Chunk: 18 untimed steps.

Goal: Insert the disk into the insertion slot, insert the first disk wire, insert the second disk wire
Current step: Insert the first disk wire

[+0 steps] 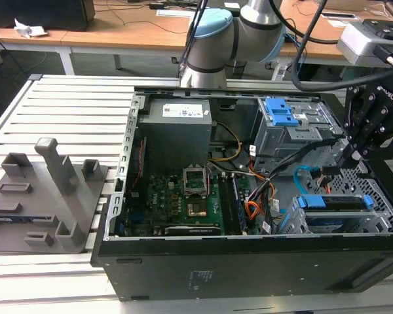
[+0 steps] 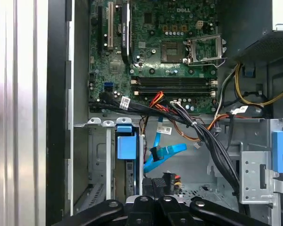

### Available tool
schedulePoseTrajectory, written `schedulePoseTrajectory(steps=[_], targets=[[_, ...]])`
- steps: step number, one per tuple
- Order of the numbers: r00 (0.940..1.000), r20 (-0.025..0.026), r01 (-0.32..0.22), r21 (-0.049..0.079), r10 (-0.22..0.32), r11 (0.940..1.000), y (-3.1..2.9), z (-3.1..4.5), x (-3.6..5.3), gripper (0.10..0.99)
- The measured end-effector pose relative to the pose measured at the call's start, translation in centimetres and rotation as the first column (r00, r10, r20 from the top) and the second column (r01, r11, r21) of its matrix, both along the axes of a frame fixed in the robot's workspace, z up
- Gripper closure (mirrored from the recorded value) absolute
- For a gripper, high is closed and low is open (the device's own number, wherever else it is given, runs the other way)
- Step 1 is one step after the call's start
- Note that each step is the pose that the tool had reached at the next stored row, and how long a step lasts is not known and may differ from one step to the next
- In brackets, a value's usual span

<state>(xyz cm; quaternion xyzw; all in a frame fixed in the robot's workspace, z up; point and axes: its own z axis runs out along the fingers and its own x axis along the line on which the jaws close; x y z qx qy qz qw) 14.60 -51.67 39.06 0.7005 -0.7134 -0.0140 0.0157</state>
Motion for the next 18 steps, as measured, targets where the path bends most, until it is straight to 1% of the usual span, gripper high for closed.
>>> schedulePoseTrajectory(steps=[1,2,3,4,5,8,10,11,12,13,15,18], targets=[[1.0000,-0.0005,0.000,0.000,0.000,1.0000,0.64,-0.18,0.30,0.980],[1.0000,-0.0007,0.000,0.000,0.000,1.0000,1.25,-0.68,0.42,0.980],[1.0000,-0.0007,0.000,-0.001,0.000,1.0000,1.64,-1.19,0.44,0.980],[1.0000,-0.0007,0.000,-0.001,0.000,1.0000,1.86,-1.63,0.44,0.980],[1.0000,-0.0007,0.000,-0.002,0.000,1.0000,1.91,-1.92,0.44,0.980],[1.0000,-0.0007,0.000,-0.002,0.000,1.0000,1.91,-1.93,0.44,0.973],[1.0000,-0.0007,0.000,-0.002,0.000,1.0000,1.91,-1.94,0.45,0.851],[1.0000,-0.0007,0.001,-0.019,-0.001,0.9998,1.92,-1.98,0.45,0.784],[1.0000,-0.0006,0.008,-0.039,-0.008,0.9992,1.92,-2.03,0.44,0.784],[0.9999,-0.0005,0.013,-0.044,-0.013,0.9990,2.00,-2.20,0.43,0.784],[0.9999,-0.0005,0.016,-0.044,-0.016,0.9989,2.29,-2.43,0.42,0.784],[0.9997,-0.0005,0.025,-0.044,-0.025,0.9987,2.59,-3.17,0.39,0.784]])
